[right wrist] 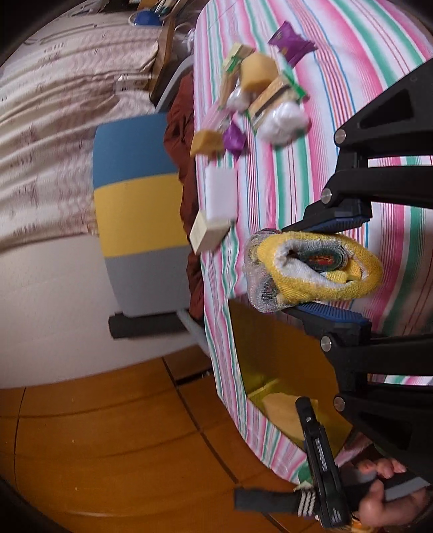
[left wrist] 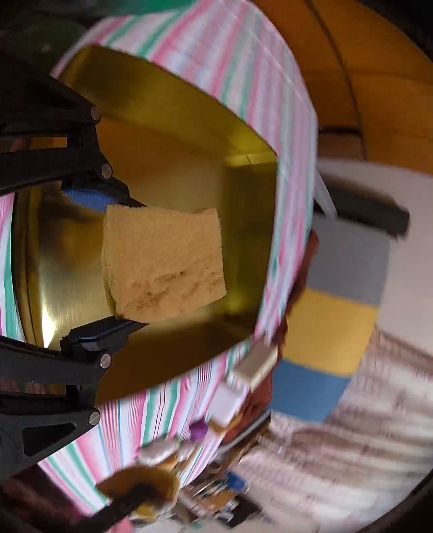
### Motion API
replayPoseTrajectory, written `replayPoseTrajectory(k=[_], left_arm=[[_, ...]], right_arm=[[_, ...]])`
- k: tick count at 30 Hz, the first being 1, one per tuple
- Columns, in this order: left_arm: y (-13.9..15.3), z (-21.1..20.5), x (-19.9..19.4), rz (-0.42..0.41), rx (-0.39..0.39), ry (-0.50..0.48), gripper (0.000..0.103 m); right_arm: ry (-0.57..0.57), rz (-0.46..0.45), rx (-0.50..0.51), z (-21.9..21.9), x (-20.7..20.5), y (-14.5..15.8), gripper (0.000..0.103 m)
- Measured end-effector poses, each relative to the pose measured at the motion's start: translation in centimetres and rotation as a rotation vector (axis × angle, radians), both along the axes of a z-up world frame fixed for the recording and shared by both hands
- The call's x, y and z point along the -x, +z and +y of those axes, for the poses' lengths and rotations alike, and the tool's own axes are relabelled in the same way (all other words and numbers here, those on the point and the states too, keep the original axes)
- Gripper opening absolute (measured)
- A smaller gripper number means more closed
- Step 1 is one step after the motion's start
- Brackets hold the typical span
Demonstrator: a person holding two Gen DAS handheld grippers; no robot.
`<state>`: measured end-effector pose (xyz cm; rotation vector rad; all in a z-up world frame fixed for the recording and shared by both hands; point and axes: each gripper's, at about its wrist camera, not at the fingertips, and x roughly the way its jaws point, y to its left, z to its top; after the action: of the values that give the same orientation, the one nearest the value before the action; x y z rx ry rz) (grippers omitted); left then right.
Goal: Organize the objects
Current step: 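Carry the sponge into the gold tray and release it with the left tool, then lower the sock bundle into the gold tray and open the right tool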
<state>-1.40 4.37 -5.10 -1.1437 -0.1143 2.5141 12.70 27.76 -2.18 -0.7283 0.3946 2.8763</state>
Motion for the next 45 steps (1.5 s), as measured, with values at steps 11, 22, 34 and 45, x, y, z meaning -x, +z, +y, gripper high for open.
replayPoseTrajectory(k=[11, 22, 34, 45], left_arm=[[-2.6, -3.7, 1.5, -0.091, 0.091, 0.14, 0.059], [0.3, -6.5, 0.2, 0.019, 0.082, 0.249, 0.096], [3.1, -9.6, -0.7, 0.071, -0.047, 0.378, 0.102], [2.3, -9.7, -0.6, 0.028, -0.07, 0.39, 0.102]], right_arm=[[0.229, -0.022, 0.048, -5.5, 3.4, 0.8, 0.037], [0.359, -0.148, 0.057, -10.1, 6.6, -1.7, 0.038], [0.402, -0.253, 0.109, -12.2, 10.6, -4.1, 0.047], [0.379, -0.17, 0.111, -11.2, 8.8, -3.0, 0.054]])
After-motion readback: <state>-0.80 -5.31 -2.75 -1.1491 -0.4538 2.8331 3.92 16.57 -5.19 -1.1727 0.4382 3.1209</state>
